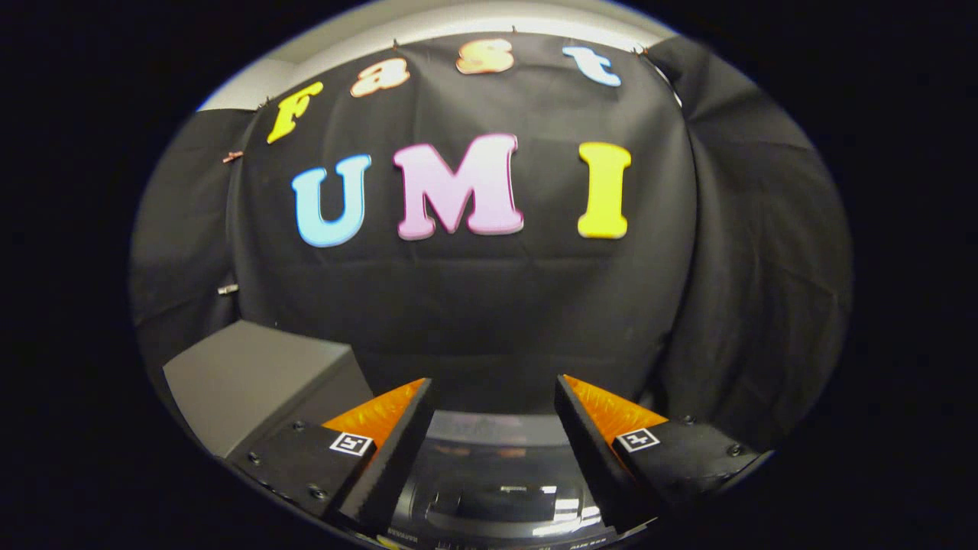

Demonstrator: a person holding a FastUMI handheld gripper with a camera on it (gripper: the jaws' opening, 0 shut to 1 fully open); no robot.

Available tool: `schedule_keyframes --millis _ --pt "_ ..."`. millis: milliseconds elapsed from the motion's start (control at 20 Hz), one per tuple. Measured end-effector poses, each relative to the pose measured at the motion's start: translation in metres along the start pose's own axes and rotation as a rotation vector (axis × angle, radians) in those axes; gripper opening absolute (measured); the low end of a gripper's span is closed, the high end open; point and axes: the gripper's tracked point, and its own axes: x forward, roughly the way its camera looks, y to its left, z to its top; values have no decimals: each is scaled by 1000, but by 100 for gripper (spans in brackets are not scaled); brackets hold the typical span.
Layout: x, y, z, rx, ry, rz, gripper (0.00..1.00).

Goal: Put the clothes into the washing machine and then close the washing machine lid.

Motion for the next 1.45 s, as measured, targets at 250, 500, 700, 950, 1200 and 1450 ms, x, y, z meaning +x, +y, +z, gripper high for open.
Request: schedule_keyframes --millis 250,500,700,950,1200,1450 --pt "-24 6 77 26 -229 -35 100" --pt "-33 4 78 16 -235 -95 99" --pt "-28 0 72 21 -229 -112 99" --pt "-27 -7 76 16 -239 -140 99" --pt "-20 -6 79 16 -251 -138 99" --pt "-21 -8 75 19 -251 -128 99"
